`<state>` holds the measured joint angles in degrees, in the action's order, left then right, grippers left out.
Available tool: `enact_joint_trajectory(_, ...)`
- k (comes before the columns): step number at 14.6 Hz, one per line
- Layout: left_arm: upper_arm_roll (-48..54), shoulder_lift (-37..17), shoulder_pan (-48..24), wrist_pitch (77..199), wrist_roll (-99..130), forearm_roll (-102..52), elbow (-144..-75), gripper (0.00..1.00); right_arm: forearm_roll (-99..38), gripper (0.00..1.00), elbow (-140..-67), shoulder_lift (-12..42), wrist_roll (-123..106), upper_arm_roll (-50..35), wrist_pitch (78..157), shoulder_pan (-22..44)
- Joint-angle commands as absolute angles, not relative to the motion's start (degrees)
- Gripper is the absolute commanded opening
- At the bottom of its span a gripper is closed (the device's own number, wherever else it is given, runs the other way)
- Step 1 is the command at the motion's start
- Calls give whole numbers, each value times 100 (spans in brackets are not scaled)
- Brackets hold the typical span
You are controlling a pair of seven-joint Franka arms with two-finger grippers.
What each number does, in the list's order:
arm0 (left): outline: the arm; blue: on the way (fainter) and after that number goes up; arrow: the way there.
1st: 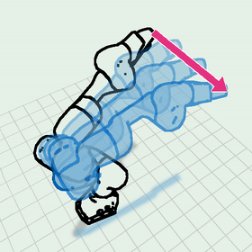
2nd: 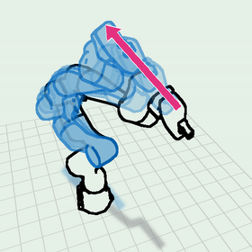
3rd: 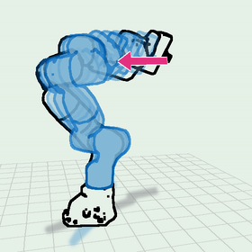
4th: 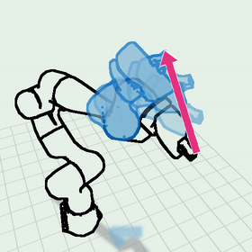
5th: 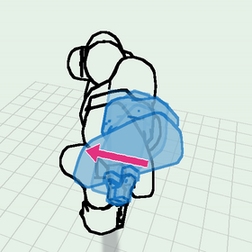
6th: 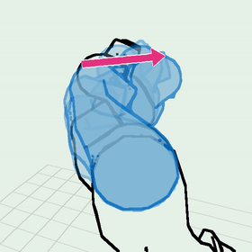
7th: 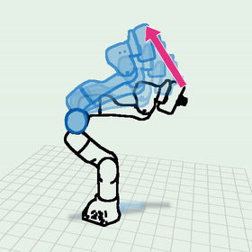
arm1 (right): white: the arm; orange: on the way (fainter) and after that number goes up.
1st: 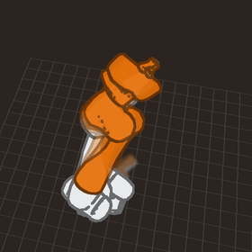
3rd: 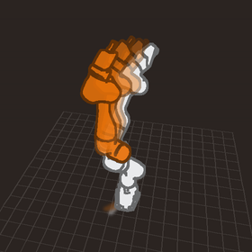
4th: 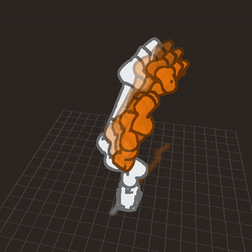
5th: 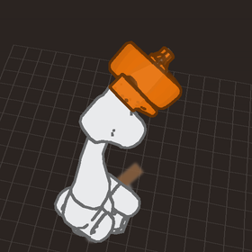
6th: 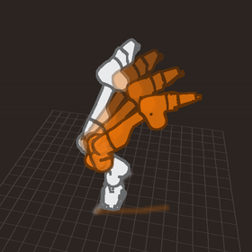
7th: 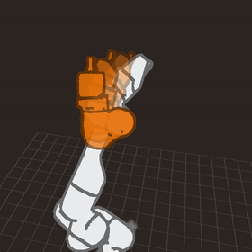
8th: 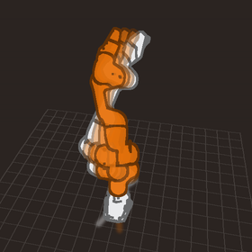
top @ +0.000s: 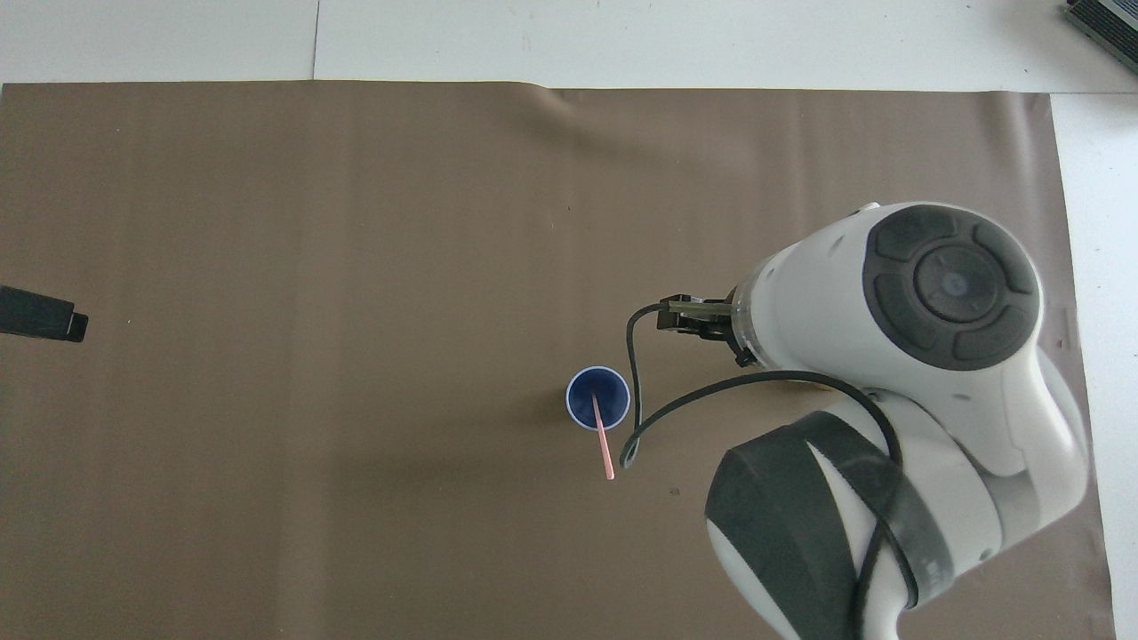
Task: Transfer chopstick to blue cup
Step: 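Lower the stick into the blue cup and open the right gripper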
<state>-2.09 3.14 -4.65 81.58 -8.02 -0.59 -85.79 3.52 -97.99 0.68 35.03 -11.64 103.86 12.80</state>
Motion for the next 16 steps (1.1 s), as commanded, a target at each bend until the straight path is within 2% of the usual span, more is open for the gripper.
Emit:
enact_joint_trajectory(1, -141, 457, -369, 8200, -835, 35, -8745, 100, 413, 100, -9388, -78, 3375, -1213, 10091, 950)
enact_joint_trajectory(7, -141, 457, -369, 8200, -844, 35, -8745, 100, 325, 100, -8755, -245, 3402, -1047, 9413, 835)
enact_joint_trajectory(13, -141, 457, -369, 8200, -844, 44, -8745, 100, 70, 100, -8719, -711, 3331, -485, 8975, 510)
enact_joint_trajectory(16, -141, 448, -369, 8200, -844, 44, -8745, 100, 132, 100, -8736, -765, 2324, 77, 8685, 483)
